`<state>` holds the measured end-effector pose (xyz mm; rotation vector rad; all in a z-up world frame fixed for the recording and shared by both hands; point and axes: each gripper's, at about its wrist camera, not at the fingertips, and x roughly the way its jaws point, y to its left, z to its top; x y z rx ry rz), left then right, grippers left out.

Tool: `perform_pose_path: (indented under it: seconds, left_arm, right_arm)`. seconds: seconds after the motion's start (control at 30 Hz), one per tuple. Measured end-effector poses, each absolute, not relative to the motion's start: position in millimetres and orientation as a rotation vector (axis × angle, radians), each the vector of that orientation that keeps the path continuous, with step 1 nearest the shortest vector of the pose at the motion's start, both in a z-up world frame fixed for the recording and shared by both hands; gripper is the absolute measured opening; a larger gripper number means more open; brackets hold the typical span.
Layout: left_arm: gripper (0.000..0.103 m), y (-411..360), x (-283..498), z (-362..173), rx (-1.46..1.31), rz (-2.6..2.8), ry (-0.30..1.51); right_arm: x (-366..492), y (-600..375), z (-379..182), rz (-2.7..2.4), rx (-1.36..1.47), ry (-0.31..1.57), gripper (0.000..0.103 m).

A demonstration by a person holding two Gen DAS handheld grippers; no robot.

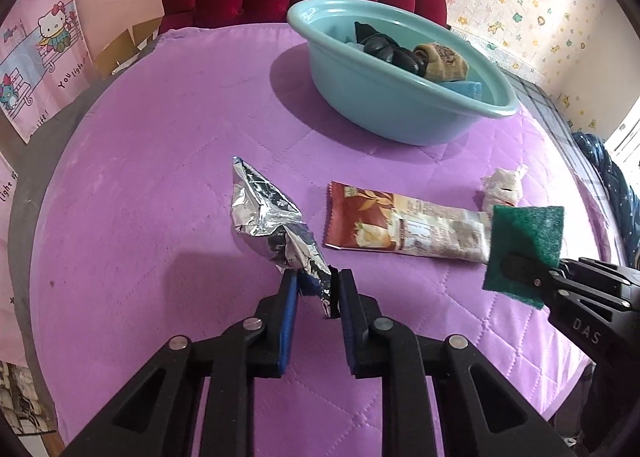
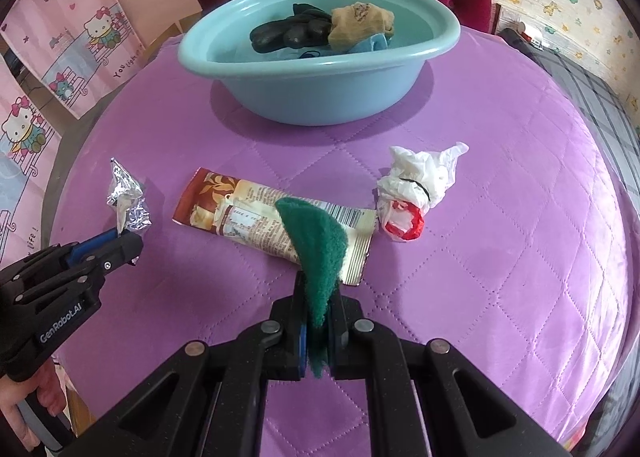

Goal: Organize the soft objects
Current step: 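Grasp the green scouring pad with the right tool while the left tool grasps the silver foil wrapper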

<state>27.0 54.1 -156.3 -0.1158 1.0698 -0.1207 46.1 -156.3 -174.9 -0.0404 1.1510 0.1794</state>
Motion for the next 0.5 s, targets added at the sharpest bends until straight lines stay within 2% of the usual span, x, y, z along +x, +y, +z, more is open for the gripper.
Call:
perform_pose_path:
  seconds: [0.5]
  left_arm:
    - [0.022, 33, 11, -129, -0.081, -0.152, 1.063]
  right_arm:
    - [45, -165, -149, 0.209, -0.060, 1.138, 0.006]
